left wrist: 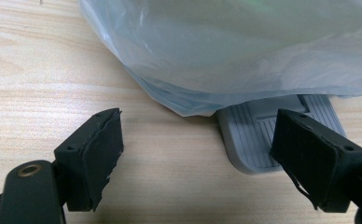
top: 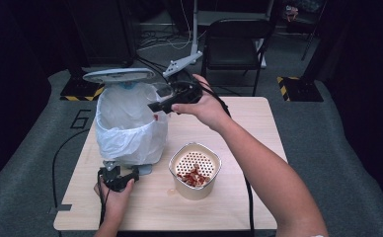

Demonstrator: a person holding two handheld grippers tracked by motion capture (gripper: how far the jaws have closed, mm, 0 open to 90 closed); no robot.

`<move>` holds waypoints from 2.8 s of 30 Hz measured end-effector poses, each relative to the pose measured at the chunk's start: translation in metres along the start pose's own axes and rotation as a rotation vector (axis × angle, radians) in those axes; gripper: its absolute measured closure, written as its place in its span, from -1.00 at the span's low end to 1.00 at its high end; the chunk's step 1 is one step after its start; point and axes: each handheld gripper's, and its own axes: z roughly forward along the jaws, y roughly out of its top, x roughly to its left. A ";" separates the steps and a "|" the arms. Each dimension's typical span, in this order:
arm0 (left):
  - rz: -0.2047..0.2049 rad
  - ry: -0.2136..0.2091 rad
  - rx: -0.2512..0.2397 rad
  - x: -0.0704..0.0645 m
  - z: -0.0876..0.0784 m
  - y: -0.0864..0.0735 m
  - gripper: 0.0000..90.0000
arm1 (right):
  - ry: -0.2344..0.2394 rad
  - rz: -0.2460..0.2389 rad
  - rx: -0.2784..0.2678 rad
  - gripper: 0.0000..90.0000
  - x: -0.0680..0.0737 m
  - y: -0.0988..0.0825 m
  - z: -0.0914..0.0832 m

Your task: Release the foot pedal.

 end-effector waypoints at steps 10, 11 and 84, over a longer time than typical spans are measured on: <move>0.003 0.000 0.001 0.000 0.000 0.000 -0.64 | -0.031 0.041 0.008 -0.13 0.003 0.011 0.042; 0.002 0.000 0.000 0.000 0.000 0.000 -0.64 | -0.035 0.041 0.007 -0.13 0.003 0.012 0.044; 0.021 -0.168 0.016 0.016 -0.040 0.013 -0.39 | -0.574 0.292 0.037 -0.41 -0.005 -0.201 -0.073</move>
